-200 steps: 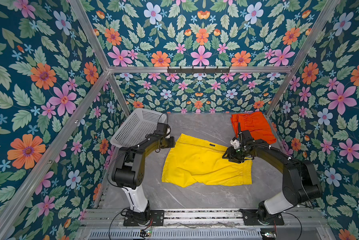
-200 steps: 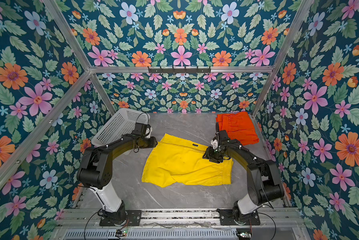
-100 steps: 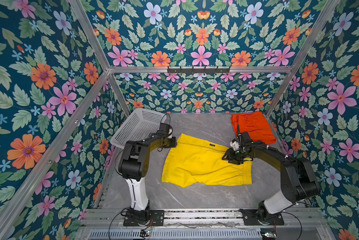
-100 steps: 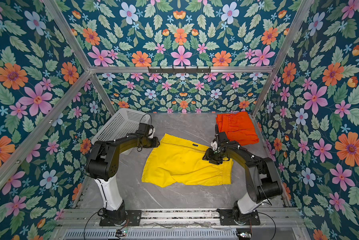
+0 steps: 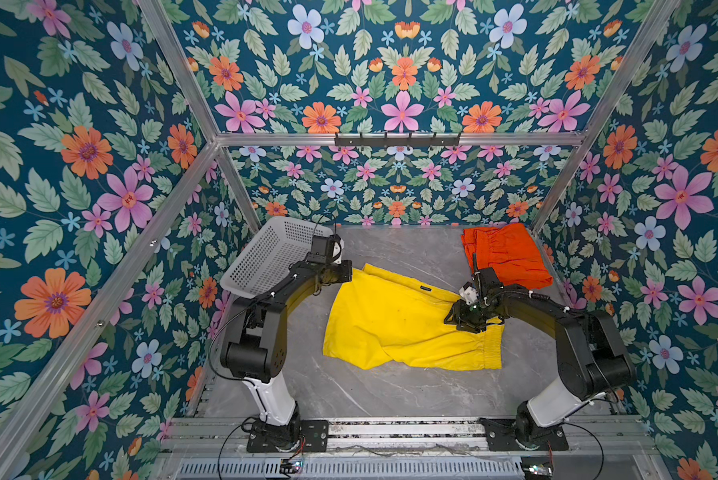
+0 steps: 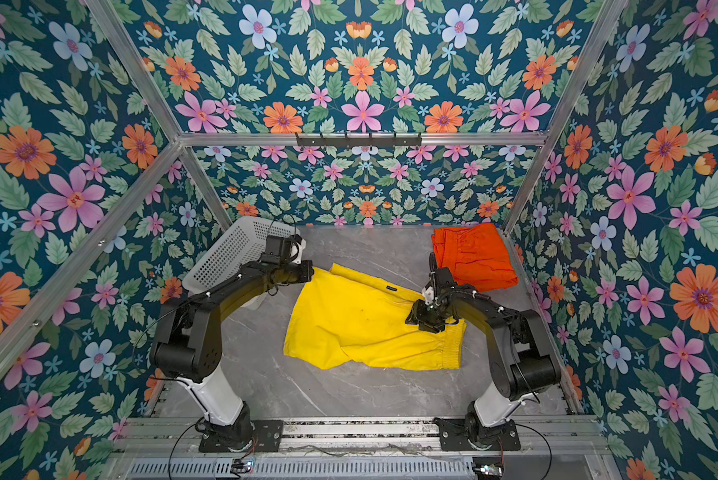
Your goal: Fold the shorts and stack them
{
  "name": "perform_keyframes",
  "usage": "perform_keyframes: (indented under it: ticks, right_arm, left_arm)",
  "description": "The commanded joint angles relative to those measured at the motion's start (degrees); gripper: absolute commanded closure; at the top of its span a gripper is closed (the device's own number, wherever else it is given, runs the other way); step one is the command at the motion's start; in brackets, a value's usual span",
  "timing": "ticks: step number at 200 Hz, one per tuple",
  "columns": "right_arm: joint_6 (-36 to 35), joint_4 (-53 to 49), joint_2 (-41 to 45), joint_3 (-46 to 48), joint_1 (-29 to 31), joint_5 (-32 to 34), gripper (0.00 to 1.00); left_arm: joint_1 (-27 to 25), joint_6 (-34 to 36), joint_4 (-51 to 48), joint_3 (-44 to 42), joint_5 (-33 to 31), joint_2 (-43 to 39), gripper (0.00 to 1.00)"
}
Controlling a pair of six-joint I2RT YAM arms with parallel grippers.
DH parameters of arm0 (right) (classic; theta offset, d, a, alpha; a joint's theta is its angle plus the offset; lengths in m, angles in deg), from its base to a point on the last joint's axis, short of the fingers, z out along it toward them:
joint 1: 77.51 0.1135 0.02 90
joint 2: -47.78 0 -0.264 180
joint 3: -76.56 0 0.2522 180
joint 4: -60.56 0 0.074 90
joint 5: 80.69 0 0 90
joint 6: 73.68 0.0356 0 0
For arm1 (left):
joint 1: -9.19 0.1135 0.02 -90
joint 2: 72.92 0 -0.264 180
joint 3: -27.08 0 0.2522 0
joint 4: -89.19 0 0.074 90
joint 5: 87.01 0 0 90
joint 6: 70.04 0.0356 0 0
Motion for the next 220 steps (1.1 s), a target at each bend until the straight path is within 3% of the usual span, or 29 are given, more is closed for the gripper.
perform_keyframes:
  ticks: [1, 47, 80, 147, 190, 220]
  right_arm:
    - [0.44, 0.33, -0.58, 0.40, -0.07, 2.01, 0.48]
    - [1.02, 1.38, -2.29, 1.80, -0.19, 2.95, 0.48]
    - [1.45, 2.40, -1.91, 2.63, -0.42, 3.04, 0.49]
    - [1.66, 2.57, -2.11, 2.89, -0.69, 3.32, 0.48]
    - [2.15, 2.73, -1.63, 3.44, -0.94, 3.60, 0.48]
    - [2.58, 2.60, 3.89, 2.26, -0.89, 2.56, 0.47]
  left_arm:
    - [-0.52, 0.74, 0.20, 1.22, 0.82, -1.94, 1.00]
    - [-2.86, 2.64, -0.26, 8.04, 2.70, -1.84, 1.00]
    - [-3.44, 3.86, -0.70, 13.33, 0.60, 1.03, 1.00]
    - [-3.39, 3.74, 3.42, 21.87, 3.26, 14.17, 1.00]
    - [-3.32, 2.61, 2.78, 27.13, 0.24, 24.93, 1.00]
    - [-3.29, 2.09, 3.10, 28.61, -0.15, 30.20, 0.85]
